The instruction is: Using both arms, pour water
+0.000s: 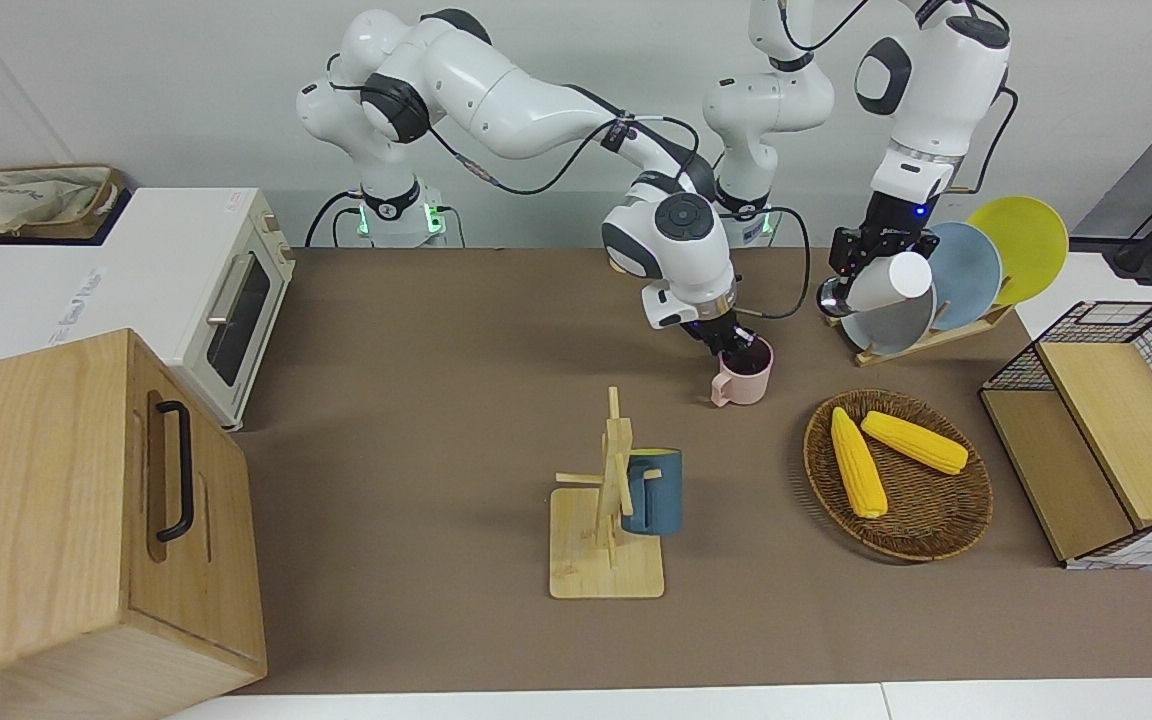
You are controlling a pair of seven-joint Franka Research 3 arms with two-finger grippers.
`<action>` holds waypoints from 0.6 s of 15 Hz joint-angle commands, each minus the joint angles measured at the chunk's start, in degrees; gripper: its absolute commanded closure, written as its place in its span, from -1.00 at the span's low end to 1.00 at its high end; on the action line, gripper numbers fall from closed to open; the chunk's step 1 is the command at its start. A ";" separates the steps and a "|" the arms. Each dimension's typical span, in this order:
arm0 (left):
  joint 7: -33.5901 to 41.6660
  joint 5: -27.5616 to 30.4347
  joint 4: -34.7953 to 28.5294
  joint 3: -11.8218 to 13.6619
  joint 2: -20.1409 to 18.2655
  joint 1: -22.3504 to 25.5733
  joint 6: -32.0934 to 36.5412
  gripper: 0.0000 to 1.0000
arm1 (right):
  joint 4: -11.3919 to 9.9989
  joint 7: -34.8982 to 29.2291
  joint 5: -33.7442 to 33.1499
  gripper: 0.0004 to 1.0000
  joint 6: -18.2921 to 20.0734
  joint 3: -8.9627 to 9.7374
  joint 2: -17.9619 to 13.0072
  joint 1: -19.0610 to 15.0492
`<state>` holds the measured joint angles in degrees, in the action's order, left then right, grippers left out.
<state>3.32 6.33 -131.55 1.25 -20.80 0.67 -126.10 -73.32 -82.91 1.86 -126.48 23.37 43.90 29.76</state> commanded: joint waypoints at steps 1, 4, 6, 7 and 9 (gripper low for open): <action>0.37 -2.64 -3.01 6.21 -4.07 -6.28 -1.16 0.77 | 0.46 -1.38 -1.50 -0.34 -1.05 0.53 0.84 -0.23; 0.37 -3.95 -5.38 9.20 -5.22 -9.10 -3.01 0.77 | 0.46 -1.47 -1.50 -0.97 -0.96 0.53 0.84 -0.14; 0.28 -3.96 -6.88 9.30 -5.74 -9.54 -4.50 0.77 | 0.98 -1.38 -1.42 -0.97 -0.17 0.36 0.75 -0.14; 0.19 -3.96 -7.40 9.30 -6.10 -9.54 -4.85 0.77 | 1.24 -1.55 -1.33 -0.97 0.27 0.36 0.66 -0.23; 0.28 -4.04 -7.67 9.03 -6.10 -9.28 -5.03 0.77 | 3.08 -2.52 -1.42 -0.97 3.33 0.36 0.40 -0.23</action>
<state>3.79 3.87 -137.04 9.37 -23.74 -7.27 -129.13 -72.97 -83.05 1.83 -126.31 23.34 44.08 29.74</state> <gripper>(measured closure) 0.352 0.018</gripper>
